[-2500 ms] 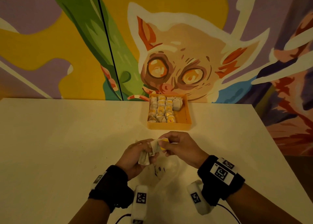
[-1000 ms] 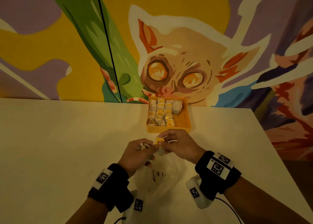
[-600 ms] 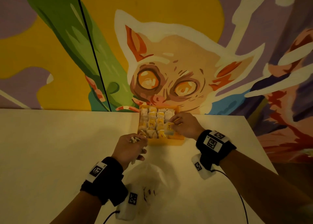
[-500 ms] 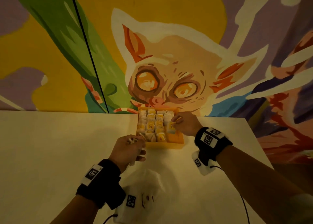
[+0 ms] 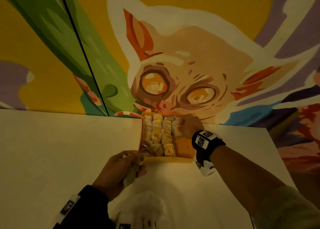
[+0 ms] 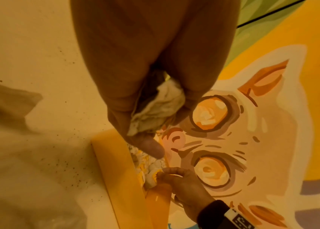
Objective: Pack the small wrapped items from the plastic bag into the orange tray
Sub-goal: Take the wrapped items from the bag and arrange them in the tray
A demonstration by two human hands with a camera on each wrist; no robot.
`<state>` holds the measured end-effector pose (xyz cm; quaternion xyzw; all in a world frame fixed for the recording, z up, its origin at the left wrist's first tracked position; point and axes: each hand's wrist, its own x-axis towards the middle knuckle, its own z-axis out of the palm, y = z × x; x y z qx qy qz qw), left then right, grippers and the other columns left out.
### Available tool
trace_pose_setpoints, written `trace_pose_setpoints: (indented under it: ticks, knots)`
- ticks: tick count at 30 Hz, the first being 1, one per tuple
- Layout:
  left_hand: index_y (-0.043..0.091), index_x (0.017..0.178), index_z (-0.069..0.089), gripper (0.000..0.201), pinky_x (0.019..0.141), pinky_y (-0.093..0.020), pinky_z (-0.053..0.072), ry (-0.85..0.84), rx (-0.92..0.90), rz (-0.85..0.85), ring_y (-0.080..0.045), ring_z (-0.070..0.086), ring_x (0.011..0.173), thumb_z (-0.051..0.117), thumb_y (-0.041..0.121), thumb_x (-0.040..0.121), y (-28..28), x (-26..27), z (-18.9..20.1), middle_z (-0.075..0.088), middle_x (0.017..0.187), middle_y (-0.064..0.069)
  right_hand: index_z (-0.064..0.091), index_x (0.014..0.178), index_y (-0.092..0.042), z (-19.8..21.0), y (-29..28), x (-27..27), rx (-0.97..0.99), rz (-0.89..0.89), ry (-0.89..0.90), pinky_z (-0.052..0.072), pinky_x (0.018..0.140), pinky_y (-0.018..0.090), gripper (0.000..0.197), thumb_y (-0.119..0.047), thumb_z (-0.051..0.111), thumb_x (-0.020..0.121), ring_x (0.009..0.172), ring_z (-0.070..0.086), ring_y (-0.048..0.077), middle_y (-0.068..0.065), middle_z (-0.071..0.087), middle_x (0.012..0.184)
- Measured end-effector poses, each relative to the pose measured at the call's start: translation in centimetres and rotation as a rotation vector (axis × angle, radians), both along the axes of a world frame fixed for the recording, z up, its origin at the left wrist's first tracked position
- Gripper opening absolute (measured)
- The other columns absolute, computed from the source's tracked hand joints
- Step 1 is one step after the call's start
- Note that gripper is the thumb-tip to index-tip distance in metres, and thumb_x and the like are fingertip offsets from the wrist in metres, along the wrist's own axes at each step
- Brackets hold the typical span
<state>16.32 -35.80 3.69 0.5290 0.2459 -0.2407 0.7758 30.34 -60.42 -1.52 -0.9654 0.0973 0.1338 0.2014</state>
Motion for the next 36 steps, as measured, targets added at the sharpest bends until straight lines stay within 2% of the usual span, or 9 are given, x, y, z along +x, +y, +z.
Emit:
trace_pose_setpoints:
  ticks: [5, 8, 9, 13, 17, 23, 28, 33, 36]
  knots:
    - [-0.004, 0.103, 0.057, 0.012, 0.060, -0.034, 0.060, 0.009, -0.014, 0.036, -0.036, 0.061, 0.078, 0.051, -0.004, 0.092, 1.0, -0.4, -0.3, 0.061, 0.094, -0.023, 0.062, 0.089, -0.024, 0.6, 1.3, -1.9, 0.043, -0.033, -0.238, 0.053, 0.078, 0.035, 0.012, -0.017, 0.067, 0.080, 0.093, 0.063, 0.026, 0.007, 0.067, 0.100]
    - [-0.004, 0.104, 0.058, 0.012, 0.059, -0.034, 0.060, 0.014, 0.026, 0.078, -0.036, 0.062, 0.079, 0.051, -0.003, 0.093, 2.0, -0.7, -0.5, 0.062, 0.096, -0.024, 0.063, 0.090, -0.024, 2.2, 4.6, -5.0, 0.165, 0.094, -0.346, 0.042, 0.077, 0.017, 0.009, -0.018, 0.066, 0.084, 0.085, 0.059, 0.014, -0.002, 0.065, 0.091]
    - [-0.003, 0.103, 0.058, 0.012, 0.059, -0.034, 0.060, 0.014, 0.051, 0.094, -0.036, 0.062, 0.079, 0.051, -0.003, 0.093, 2.5, -0.8, -0.5, 0.063, 0.097, -0.024, 0.064, 0.092, -0.023, 2.8, 6.0, -6.3, 0.234, 0.171, -0.320, 0.038, 0.074, 0.011, 0.009, -0.017, 0.066, 0.085, 0.083, 0.058, 0.011, -0.004, 0.065, 0.089]
    - [-0.001, 0.100, 0.059, 0.009, 0.064, -0.038, 0.058, -0.013, 0.158, 0.150, -0.036, 0.062, 0.080, 0.053, -0.002, 0.093, 4.8, -1.3, -0.9, 0.062, 0.097, -0.022, 0.068, 0.101, -0.016, 3.3, 11.0, -10.6, 0.426, 0.543, 0.032, 0.042, 0.066, 0.018, 0.019, -0.011, 0.067, 0.084, 0.078, 0.058, 0.006, -0.003, 0.066, 0.095]
    - [0.000, 0.099, 0.059, 0.008, 0.065, -0.038, 0.056, -0.032, 0.206, 0.203, -0.034, 0.063, 0.079, 0.053, -0.001, 0.093, 7.4, -2.3, -1.2, 0.062, 0.097, -0.021, 0.064, 0.113, -0.020, 2.3, 13.8, -12.6, 0.275, 0.783, 0.224, 0.050, 0.084, 0.031, 0.034, -0.010, 0.067, 0.080, 0.098, 0.060, 0.018, 0.001, 0.063, 0.110]
    - [-0.004, 0.106, 0.059, 0.014, 0.067, -0.039, 0.056, -0.007, 0.259, 0.220, -0.036, 0.063, 0.083, 0.054, 0.000, 0.094, 9.2, -3.9, -1.8, 0.063, 0.098, -0.022, 0.056, 0.123, -0.018, 1.3, 17.1, -12.9, 0.053, 0.958, 0.238, 0.041, 0.083, 0.030, 0.040, -0.009, 0.066, 0.085, 0.109, 0.051, 0.025, 0.009, 0.053, 0.125]
    - [-0.003, 0.104, 0.060, 0.013, 0.062, -0.035, 0.058, -0.020, 0.317, 0.129, -0.033, 0.065, 0.078, 0.055, 0.000, 0.092, 9.4, -4.4, -1.9, 0.064, 0.096, -0.024, 0.067, 0.103, -0.012, 0.8, 18.1, -12.3, 0.013, 0.898, 0.203, 0.053, 0.085, 0.038, 0.016, -0.012, 0.059, 0.090, 0.097, 0.060, 0.030, 0.013, 0.061, 0.113]
    - [0.005, 0.103, 0.065, 0.015, 0.056, -0.028, 0.056, -0.109, 0.469, -0.182, -0.024, 0.064, 0.067, 0.064, 0.004, 0.088, 8.7, -4.1, -1.2, 0.066, 0.086, -0.021, 0.068, 0.095, -0.013, 3.1, 15.5, -12.2, 0.292, 0.707, 0.139, 0.056, 0.080, 0.037, 0.012, -0.020, 0.060, 0.089, 0.088, 0.065, 0.019, 0.003, 0.070, 0.097]
    - [0.013, 0.102, 0.069, 0.019, 0.058, -0.030, 0.056, -0.216, 0.497, -0.407, -0.021, 0.062, 0.066, 0.072, 0.009, 0.084, 7.4, -3.5, -0.5, 0.067, 0.085, -0.018, 0.067, 0.096, -0.014, 4.6, 13.9, -12.6, 0.456, 0.585, 0.119, 0.057, 0.077, 0.033, 0.015, -0.027, 0.065, 0.089, 0.089, 0.064, 0.016, 0.001, 0.069, 0.097]
